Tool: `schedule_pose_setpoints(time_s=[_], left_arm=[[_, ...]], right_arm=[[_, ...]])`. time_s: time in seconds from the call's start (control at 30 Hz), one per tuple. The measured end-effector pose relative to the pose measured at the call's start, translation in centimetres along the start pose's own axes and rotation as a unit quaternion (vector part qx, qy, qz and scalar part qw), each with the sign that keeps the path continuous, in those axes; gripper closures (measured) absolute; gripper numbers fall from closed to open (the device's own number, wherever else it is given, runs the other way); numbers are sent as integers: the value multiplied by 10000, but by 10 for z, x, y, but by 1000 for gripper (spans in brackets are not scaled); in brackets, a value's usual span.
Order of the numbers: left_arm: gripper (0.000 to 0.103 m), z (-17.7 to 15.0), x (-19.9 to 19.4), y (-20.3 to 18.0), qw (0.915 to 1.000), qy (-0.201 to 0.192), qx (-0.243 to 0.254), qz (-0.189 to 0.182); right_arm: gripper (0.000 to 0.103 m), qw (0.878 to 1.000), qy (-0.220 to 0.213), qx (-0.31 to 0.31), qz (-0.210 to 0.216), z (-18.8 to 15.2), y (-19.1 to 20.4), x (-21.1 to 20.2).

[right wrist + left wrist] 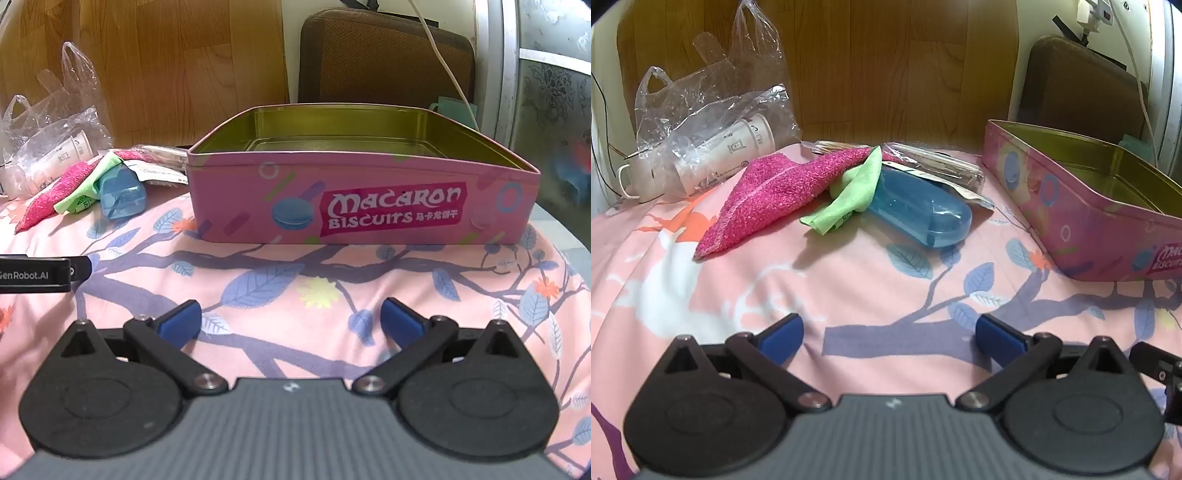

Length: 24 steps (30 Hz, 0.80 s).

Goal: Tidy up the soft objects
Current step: 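Grasp the green cloth with the right gripper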

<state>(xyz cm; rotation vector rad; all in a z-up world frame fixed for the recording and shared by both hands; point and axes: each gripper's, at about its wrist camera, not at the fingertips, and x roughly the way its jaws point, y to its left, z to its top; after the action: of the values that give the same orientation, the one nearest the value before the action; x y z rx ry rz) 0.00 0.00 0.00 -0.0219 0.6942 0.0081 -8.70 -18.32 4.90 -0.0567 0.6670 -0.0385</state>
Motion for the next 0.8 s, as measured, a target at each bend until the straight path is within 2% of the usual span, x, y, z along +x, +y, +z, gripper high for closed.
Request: schedule_pose_setpoints(time_s=[0.17, 0.23, 0.3, 0.37, 0.43, 0.5, 0.57, 0.6, 0.73, 0.8], left_arm=[[0, 1, -1, 6, 9999, 12, -62, -79], [0, 0, -4, 12, 9995, 12, 113, -289], [0, -5, -7, 10, 9984, 4, 474, -314], [0, -9, -12, 18, 9987, -85, 480, -158], [0, -11, -25, 32, 9982, -473, 367, 28], [0, -9, -35, 43, 9939, -915, 473, 383], [1, -5, -36, 54, 9891, -1186, 542, 683], [5, -2, -35, 61, 9887, -1244, 480, 689], [5, -1, -30, 83, 9887, -1395, -255, 480], [5, -8, -34, 90, 9853, -1587, -382, 499]], right_arm=[[0, 10000, -9, 36, 34, 0, 0, -1], [0, 10000, -37, 61, 54, 0, 2, -1], [0, 9999, -76, 57, 131, 0, 4, -1], [0, 9993, -209, 45, 319, 0, 5, -9], [1, 9974, -383, 0, 611, 4, 9, -13], [9, 9945, -461, -140, 930, 14, 21, -10], [18, 9899, -579, -473, 1205, 28, 44, -6], [23, 9870, -650, -649, 1320, 36, 57, -2], [45, 9773, -663, -1189, 1624, 68, 105, 24], [48, 9751, -636, -1269, 1702, 82, 126, 43]])
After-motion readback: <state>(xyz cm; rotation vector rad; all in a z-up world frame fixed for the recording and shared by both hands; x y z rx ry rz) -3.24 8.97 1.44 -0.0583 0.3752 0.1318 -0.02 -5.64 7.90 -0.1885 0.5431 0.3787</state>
